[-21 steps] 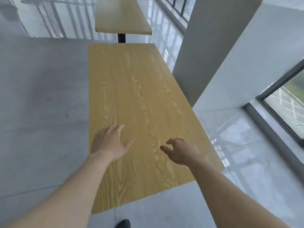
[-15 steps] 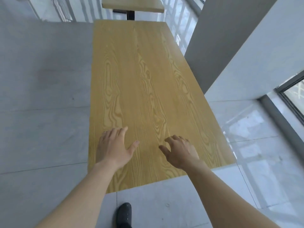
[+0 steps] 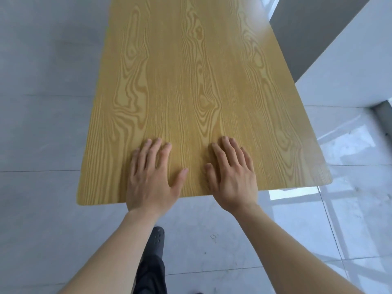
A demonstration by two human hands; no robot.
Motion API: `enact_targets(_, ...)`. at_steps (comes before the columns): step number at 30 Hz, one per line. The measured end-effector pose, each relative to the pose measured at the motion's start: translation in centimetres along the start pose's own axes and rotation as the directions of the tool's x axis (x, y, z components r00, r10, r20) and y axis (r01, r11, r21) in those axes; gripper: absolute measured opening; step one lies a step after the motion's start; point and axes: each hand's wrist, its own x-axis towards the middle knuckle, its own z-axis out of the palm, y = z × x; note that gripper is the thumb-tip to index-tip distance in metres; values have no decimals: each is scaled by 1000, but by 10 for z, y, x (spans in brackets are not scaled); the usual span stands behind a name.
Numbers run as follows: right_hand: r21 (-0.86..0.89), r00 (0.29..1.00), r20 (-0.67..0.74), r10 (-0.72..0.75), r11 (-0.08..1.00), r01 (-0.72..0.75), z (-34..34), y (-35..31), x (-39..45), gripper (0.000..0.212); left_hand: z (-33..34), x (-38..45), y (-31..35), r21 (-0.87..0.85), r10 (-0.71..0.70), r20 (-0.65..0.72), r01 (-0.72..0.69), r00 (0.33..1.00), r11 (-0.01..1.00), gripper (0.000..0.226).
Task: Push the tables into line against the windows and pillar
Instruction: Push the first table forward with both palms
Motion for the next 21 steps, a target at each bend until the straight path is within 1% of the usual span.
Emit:
enact_targets(5, -7, 997, -76, -24, 1000, 24, 4, 2, 0, 53, 0, -1, 1, 21, 2, -35, -1, 999, 1000, 73)
enact_targets(10, -27, 996, -84, -43, 999, 40, 6, 5, 4, 55, 0, 2, 1, 62, 15, -43, -12, 999, 998, 74)
enact_targets(21, -36, 995, -93, -42, 999, 39, 13, 5, 30, 55, 5, 29, -7, 81, 29, -51, -25, 998, 996, 74)
